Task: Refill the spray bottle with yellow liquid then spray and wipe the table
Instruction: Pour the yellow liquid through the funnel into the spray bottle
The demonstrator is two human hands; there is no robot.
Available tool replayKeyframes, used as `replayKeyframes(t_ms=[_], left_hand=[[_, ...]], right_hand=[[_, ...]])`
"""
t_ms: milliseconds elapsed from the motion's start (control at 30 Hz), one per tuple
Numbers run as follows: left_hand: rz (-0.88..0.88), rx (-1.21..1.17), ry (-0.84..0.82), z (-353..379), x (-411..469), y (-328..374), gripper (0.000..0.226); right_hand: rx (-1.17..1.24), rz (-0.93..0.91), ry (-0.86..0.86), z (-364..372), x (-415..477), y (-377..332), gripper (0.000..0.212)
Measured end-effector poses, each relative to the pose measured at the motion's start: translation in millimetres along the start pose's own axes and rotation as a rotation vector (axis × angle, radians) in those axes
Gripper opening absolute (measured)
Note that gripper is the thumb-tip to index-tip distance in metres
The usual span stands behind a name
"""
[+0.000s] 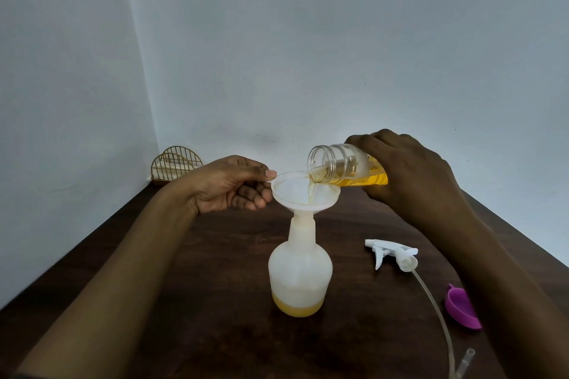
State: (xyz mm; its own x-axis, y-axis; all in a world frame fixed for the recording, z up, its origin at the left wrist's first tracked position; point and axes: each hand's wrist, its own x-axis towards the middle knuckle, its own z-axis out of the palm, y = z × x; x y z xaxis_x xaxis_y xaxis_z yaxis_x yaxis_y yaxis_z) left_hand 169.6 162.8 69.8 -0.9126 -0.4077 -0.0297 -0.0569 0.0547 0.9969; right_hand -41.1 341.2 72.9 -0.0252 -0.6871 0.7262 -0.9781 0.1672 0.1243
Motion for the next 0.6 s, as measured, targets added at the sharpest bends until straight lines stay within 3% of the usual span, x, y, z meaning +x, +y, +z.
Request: replayKeyframes(t_ms=[200, 433, 600], left_hand=[[-0.002, -0.005, 0.013, 0.8, 0.3, -0.6, 0.021], [0.002, 0.009, -0.007, -0.3, 0.2, -1.5, 0.037], [0.003, 0.001, -0.008, -1.1, 0.5, -0.5, 0.035]], right_hand=[[0.008, -0.003, -0.002, -0.8, -0.1, -0.4, 0.059], [-0.001, -0.008, 0.003, -1.2, -0.2, -0.9, 0.059], [-0.004, -0.015, 0.006, -0.8, 0.7, -0.4, 0.060]])
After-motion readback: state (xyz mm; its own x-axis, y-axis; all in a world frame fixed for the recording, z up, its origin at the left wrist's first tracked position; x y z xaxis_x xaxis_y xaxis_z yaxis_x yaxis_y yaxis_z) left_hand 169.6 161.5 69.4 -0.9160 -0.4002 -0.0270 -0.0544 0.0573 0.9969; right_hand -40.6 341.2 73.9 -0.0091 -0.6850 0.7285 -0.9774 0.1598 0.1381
